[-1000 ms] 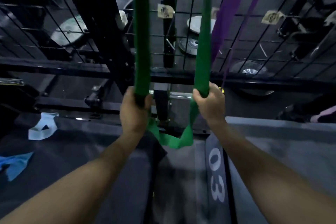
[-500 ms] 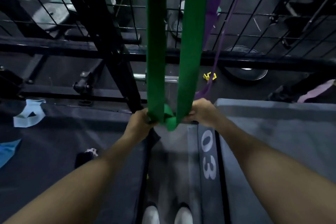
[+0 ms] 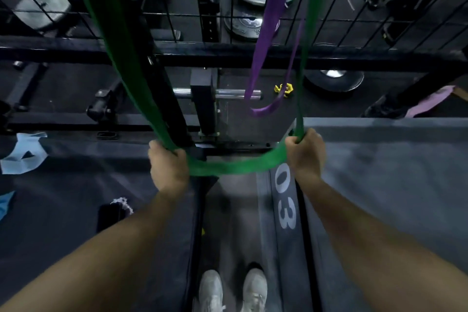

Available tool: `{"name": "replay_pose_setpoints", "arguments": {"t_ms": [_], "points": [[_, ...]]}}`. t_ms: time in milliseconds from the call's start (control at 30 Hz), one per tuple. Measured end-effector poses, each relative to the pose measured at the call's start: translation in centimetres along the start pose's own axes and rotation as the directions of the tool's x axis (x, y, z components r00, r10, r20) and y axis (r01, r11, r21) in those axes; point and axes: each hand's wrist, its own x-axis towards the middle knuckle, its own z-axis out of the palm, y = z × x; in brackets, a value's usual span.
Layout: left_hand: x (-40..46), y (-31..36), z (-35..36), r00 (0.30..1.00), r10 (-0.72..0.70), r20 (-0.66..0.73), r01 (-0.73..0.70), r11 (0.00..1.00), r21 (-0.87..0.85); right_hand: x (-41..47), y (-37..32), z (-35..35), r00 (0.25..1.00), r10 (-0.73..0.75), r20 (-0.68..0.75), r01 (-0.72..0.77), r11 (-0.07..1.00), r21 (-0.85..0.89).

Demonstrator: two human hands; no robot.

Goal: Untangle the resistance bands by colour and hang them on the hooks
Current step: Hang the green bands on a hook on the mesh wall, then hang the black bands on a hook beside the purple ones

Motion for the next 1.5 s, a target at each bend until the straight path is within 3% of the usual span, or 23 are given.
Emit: {"name": "replay_pose_setpoints", "arguments": {"t_ms": [133, 367, 467, 733, 967, 1033, 1233, 1500], "points": [[-0.7, 0.2, 0.8, 0.976, 0.168, 0.14, -0.172, 0.985, 0.017, -0.8, -0.8, 0.6, 0.992, -0.096, 0.085, 0.089, 0.993, 0.075], [-0.8, 1.9, 3.3, 0.934, 0.288, 0.213, -0.283, 0.958, -0.051, -2.3, -3.6, 2.9, 0.96, -0.238, 0.148, 0.237, 0.971, 0.022], [0.3, 2.8, 3.8, 0.9, 0.373, 0.223, -0.386, 0.922, 0.015, -2.2, -5.0, 3.9, 0.934, -0.312, 0.173, 0.318, 0.948, -0.011], [-0.1, 2.8, 3.7, 0.856, 0.401, 0.325, -0.428, 0.904, 0.011, -2.6, -4.3, 4.0, 0.912, -0.313, 0.264, 0.309, 0.949, 0.059], [-6.1, 4.7, 4.1, 0.866, 0.305, 0.396, -0.401, 0.897, 0.187, -4.1, 3.4, -2.1, 0.975, -0.105, 0.194, 0.1, 0.994, 0.036], [-8.4, 5.7, 5.4, 0.818, 0.363, 0.447, -0.476, 0.863, 0.171, -3.9, 5.3, -4.2, 0.985, -0.043, 0.166, 0.032, 0.997, 0.068], [-18.6, 9.1, 11.8, 0.546, 0.496, 0.676, -0.694, 0.719, 0.033, -2.8, 13.2, -10.8, 0.986, 0.121, 0.119, -0.126, 0.992, 0.033], [-32.9, 8.4, 20.1, 0.259, 0.413, 0.873, -0.805, 0.591, -0.041, -4.7, 26.5, -18.8, 0.933, 0.358, 0.038, -0.359, 0.933, 0.037]]}}
